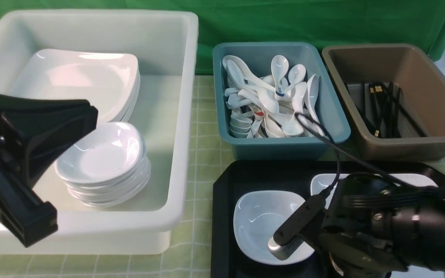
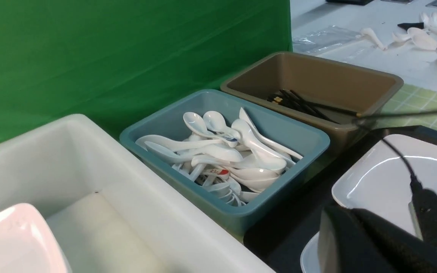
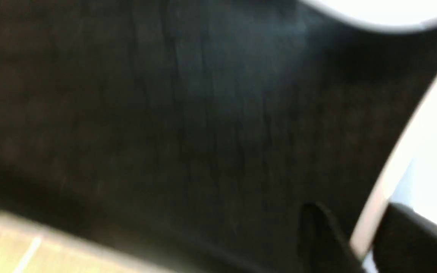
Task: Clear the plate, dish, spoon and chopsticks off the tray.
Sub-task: Use the right arm to grab a plate from the dinner plate, then use the right arm to put the plate into the large storage box on the left, then use the left arm to grab a small plate from the dinner plate
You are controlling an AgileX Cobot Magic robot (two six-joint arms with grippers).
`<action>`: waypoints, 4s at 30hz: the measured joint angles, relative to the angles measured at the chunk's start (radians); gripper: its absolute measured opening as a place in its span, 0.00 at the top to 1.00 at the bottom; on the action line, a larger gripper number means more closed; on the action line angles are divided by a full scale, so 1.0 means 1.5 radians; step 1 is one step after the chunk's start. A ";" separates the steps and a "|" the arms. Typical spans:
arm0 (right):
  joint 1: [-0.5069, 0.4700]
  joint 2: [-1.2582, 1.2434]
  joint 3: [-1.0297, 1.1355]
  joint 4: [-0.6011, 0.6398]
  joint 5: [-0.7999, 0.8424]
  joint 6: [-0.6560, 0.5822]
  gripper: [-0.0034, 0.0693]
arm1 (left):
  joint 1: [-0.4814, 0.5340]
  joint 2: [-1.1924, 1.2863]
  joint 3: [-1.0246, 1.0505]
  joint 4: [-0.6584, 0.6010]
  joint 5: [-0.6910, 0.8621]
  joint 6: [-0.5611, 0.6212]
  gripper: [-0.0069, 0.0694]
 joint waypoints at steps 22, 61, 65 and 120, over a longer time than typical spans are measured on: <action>0.197 -0.158 -0.420 -0.049 0.141 -0.103 0.87 | 0.000 -0.066 -0.071 0.256 0.094 -0.230 0.89; -0.007 0.596 -0.951 0.115 -0.480 -0.939 0.87 | 0.001 -0.332 -0.102 0.392 0.448 -0.486 0.89; -0.008 0.610 -0.951 0.118 -0.481 -0.939 0.87 | 0.001 -0.332 -0.102 0.384 0.448 -0.486 0.89; 0.000 -0.362 -0.183 0.056 0.079 -0.142 0.91 | -0.225 0.372 -0.142 0.256 0.253 -0.219 0.89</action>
